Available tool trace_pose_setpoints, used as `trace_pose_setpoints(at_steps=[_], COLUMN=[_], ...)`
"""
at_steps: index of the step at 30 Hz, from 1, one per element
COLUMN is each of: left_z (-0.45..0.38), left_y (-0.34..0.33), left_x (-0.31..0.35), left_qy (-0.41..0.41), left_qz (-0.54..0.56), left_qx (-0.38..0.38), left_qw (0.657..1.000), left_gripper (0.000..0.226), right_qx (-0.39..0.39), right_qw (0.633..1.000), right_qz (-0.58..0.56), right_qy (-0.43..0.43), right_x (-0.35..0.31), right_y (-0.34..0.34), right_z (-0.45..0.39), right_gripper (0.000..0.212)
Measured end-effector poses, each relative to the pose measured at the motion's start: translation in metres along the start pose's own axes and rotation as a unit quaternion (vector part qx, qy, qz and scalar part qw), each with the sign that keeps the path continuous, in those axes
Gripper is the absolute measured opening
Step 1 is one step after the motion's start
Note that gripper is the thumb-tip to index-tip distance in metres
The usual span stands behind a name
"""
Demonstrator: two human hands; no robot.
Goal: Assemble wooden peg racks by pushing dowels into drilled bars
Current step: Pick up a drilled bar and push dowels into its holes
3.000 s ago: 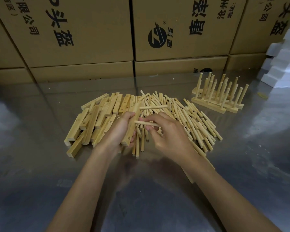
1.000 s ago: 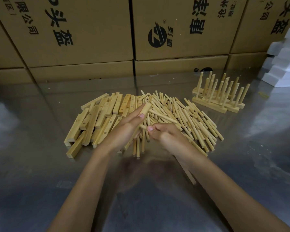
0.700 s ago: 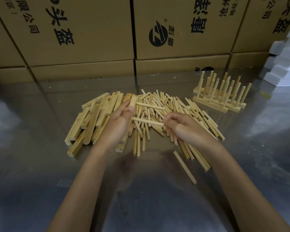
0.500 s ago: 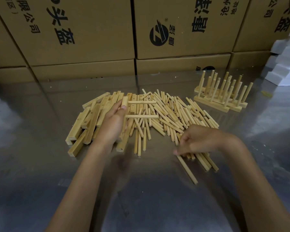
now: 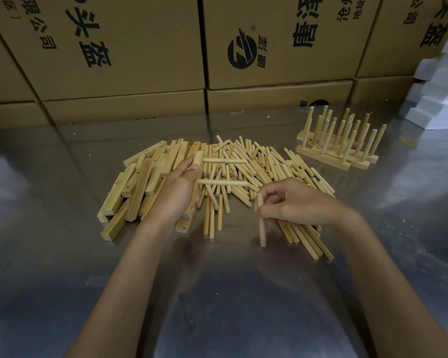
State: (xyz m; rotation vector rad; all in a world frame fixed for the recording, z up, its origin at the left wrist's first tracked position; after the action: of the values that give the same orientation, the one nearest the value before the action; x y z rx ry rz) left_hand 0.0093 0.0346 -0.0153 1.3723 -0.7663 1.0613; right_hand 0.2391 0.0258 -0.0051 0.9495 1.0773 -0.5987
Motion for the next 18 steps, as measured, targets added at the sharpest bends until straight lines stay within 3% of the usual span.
trace_pose_setpoints(at_steps=[7,14,18], left_z=[-0.003,0.001,0.0], left_y=[-0.005,-0.014,-0.012], left_x=[0.0,0.001,0.001], left_qy=[0.015,0.037,0.036], left_qz=[0.09,0.153,0.169], left_qx=[0.001,-0.022,-0.034], left_qw=[0.996,0.987,0.984], left_gripper=[0.039,0.033,0.034], right_qx=[0.025,0.04,0.075], right_qw=[0.987,0.981,0.973], right_qz=[-0.131,-0.096,-0.031], right_qy=[0.093,0.162,0.215], right_x=[-0.009,-0.014,-0.015], right_y=[-0.005,-0.041,-0.047], right_z=[0.0,-0.008,-0.006], right_gripper=[0.02,0.032,0.024])
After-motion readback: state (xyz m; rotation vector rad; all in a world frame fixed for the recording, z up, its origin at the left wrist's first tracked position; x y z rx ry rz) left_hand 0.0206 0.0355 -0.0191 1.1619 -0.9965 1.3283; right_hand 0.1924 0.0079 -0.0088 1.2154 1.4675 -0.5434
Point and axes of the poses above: each hand's wrist, its own z-axis away from the middle knuckle, its own y-axis out of the back of the hand, x = y × z, the point moved 2 cm from there along -z, towards the middle knuckle, and after that the axes turned 12 degrees about -z, right-handed, at the moved point
